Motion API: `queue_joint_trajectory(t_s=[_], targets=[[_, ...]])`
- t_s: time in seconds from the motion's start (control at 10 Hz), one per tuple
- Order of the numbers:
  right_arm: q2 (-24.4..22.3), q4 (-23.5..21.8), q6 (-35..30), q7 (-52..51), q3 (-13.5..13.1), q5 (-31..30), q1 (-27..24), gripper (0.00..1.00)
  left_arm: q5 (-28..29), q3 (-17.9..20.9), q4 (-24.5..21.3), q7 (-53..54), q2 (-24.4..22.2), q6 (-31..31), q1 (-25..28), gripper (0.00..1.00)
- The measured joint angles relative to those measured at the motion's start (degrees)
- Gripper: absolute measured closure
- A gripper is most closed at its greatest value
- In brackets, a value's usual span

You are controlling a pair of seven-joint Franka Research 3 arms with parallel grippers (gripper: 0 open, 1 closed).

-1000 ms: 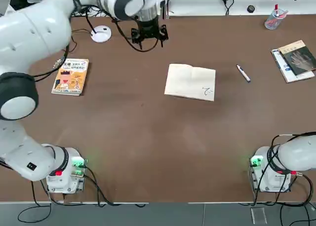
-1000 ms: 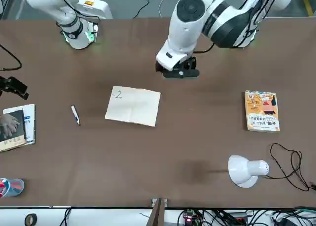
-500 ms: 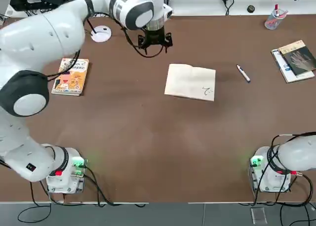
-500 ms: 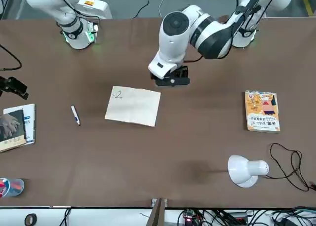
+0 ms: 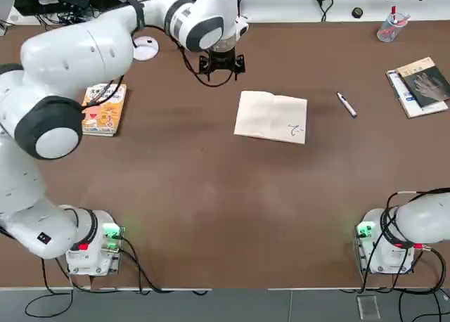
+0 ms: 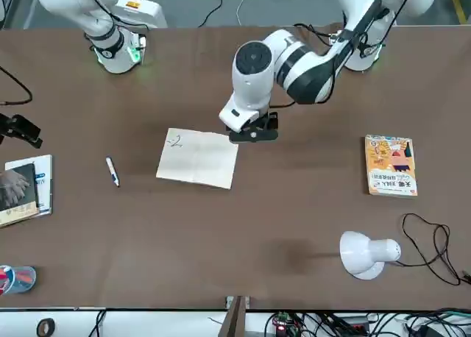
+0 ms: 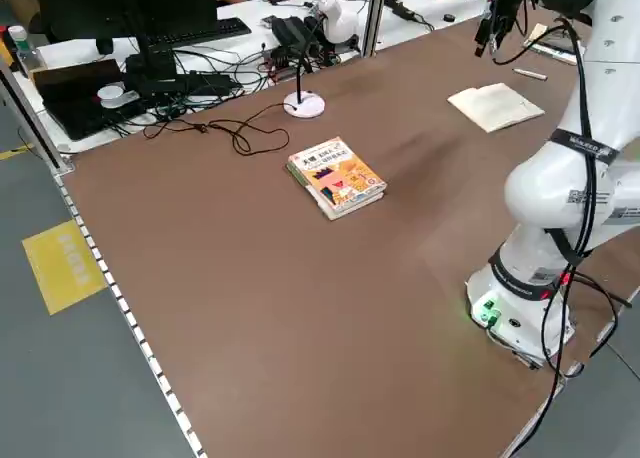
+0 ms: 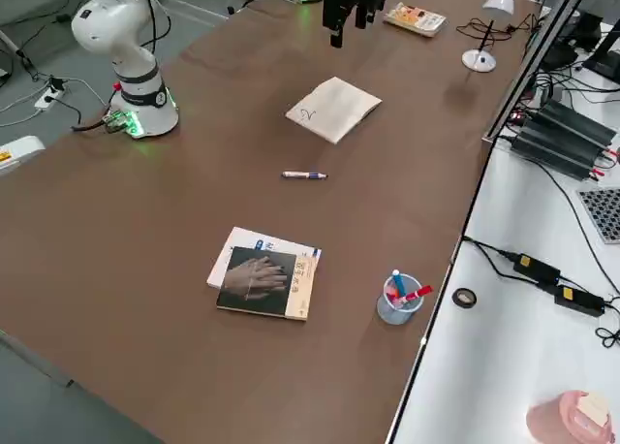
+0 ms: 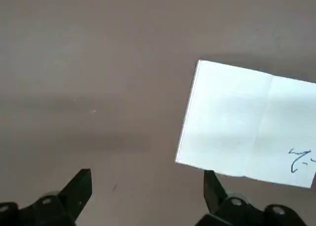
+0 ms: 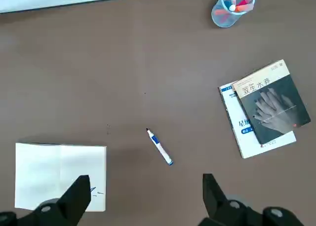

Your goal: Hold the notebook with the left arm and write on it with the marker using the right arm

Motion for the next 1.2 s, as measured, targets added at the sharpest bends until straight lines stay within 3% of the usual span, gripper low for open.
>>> queue_joint_trajectory(t_s=[0.6,1.2], targets=[[0.0,-0.35,0.01,0.0,0.01,0.0,0.0,0.0,0.05,0.01,0.25,0.05,1.49,3.5,0.05,0.0],[0.01,-0.62,0.06,0.0,0.03,0.0,0.01,0.0,0.73,0.01,0.17,-1.18,10.4,15.73,-1.32,0.0]])
